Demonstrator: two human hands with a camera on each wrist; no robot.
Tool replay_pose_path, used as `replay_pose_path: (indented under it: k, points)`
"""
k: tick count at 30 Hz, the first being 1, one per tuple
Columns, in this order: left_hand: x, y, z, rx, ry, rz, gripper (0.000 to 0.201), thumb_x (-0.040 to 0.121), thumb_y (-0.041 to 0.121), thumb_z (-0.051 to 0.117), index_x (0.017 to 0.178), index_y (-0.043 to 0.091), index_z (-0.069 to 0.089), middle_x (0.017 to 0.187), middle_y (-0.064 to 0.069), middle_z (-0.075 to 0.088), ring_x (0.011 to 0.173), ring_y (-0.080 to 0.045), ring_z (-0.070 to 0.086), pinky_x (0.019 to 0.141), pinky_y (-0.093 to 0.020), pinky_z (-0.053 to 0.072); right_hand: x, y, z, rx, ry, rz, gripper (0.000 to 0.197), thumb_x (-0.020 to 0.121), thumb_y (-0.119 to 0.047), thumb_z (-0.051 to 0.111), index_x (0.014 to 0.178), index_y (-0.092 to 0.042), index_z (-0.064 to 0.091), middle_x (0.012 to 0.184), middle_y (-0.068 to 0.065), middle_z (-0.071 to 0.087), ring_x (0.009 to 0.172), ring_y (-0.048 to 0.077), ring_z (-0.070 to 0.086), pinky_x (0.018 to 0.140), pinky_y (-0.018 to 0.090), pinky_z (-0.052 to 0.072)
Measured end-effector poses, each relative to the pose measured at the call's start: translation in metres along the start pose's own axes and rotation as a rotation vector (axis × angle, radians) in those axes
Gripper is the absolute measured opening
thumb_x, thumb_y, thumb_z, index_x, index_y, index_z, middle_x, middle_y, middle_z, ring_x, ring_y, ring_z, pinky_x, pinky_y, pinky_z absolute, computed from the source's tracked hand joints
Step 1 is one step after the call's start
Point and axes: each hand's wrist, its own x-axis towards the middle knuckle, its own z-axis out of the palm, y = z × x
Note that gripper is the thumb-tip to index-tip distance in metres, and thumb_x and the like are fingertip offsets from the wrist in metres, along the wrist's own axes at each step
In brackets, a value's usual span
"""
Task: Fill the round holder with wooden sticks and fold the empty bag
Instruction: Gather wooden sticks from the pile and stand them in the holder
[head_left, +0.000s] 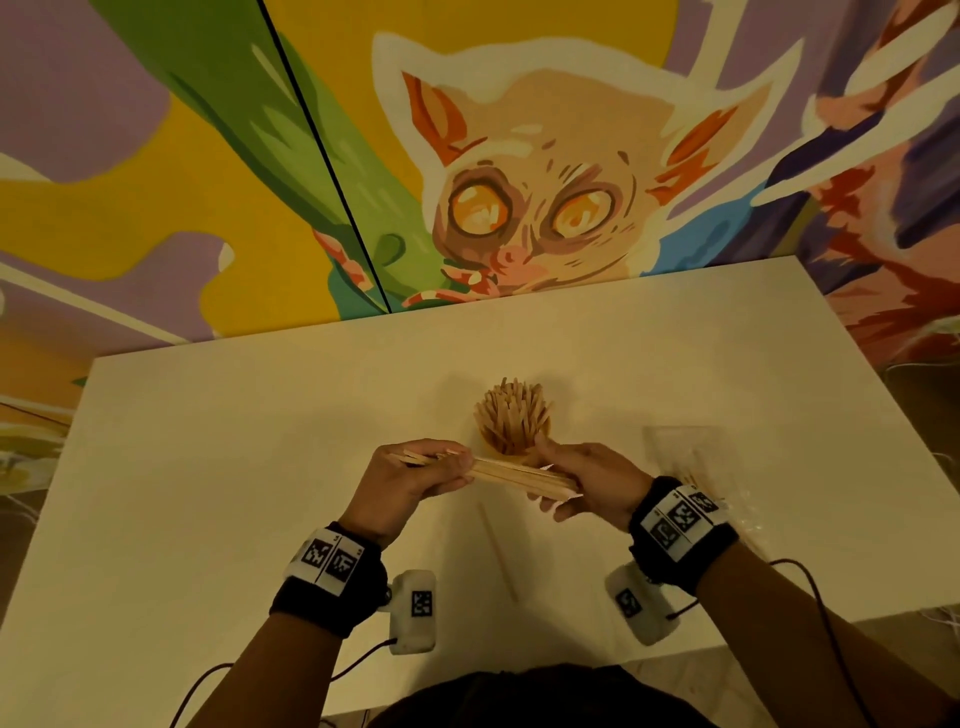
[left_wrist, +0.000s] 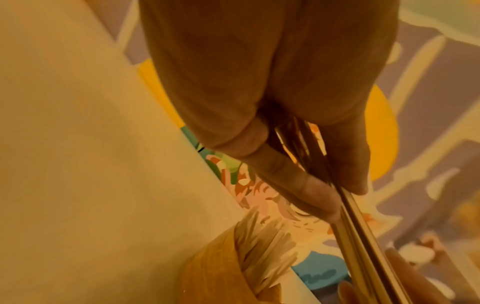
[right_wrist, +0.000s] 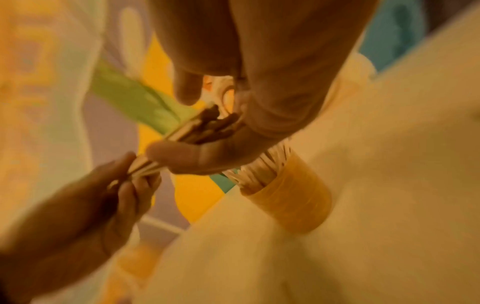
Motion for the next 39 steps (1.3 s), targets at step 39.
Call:
replay_pose_path:
  k: [39]
  points:
    - [0.085,0.015,0.055,0.807,0.225,0.043,0.009,0.079,0.024,0.084,0.076,0.017,0.081,0.078,-0.006,0.078,0.069,-0.021,0.074,0.064,-0.034,0.061,0.062,0.016,-0.040,-0.334,0.436,-0.007,0.032,0.076,-0.047,0.076,0.093,-0.029,0.055,0.088,-0.002,0.069,0.077,0.023,0.070,0.066,0.034,0.056]
